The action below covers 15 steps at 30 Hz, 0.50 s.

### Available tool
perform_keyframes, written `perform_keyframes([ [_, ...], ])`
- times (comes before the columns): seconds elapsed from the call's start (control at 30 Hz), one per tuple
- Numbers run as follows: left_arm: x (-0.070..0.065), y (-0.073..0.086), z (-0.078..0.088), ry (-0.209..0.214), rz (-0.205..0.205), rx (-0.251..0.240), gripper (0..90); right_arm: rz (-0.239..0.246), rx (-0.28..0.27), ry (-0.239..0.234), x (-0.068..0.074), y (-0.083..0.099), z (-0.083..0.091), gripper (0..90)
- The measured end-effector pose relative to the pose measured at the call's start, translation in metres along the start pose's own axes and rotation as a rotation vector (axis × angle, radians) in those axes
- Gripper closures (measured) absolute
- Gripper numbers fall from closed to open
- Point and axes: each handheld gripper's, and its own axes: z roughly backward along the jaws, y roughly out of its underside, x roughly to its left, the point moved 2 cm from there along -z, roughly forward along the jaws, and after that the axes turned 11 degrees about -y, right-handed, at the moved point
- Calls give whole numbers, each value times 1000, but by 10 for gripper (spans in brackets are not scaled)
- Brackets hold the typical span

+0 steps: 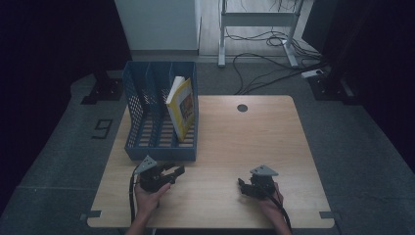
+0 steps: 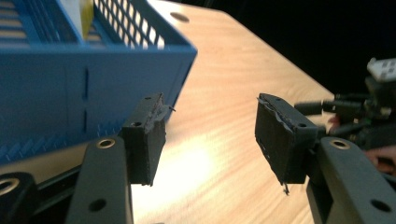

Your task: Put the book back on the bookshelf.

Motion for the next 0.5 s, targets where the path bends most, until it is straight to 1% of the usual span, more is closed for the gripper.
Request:
perform_keyframes([
  [0.07, 0, 7, -2, 4, -2, 20, 432, 0, 0, 0, 0, 0, 0, 261],
  [0.1, 0, 10, -3, 1, -13, 33, 430, 0, 0, 0, 0, 0, 0, 261],
  [0.13, -1, 14, -4, -11, -36, 46, 429, 0, 0, 0, 0, 0, 0, 261],
  [0.17, -1, 14, -4, -11, -36, 46, 429, 0, 0, 0, 0, 0, 0, 261],
  [0.2, -1, 18, -4, -13, -44, 57, 428, 0, 0, 0, 0, 0, 0, 261],
  [0.5, -2, 26, -7, -13, -50, 82, 425, 0, 0, 1, 0, 0, 0, 259],
])
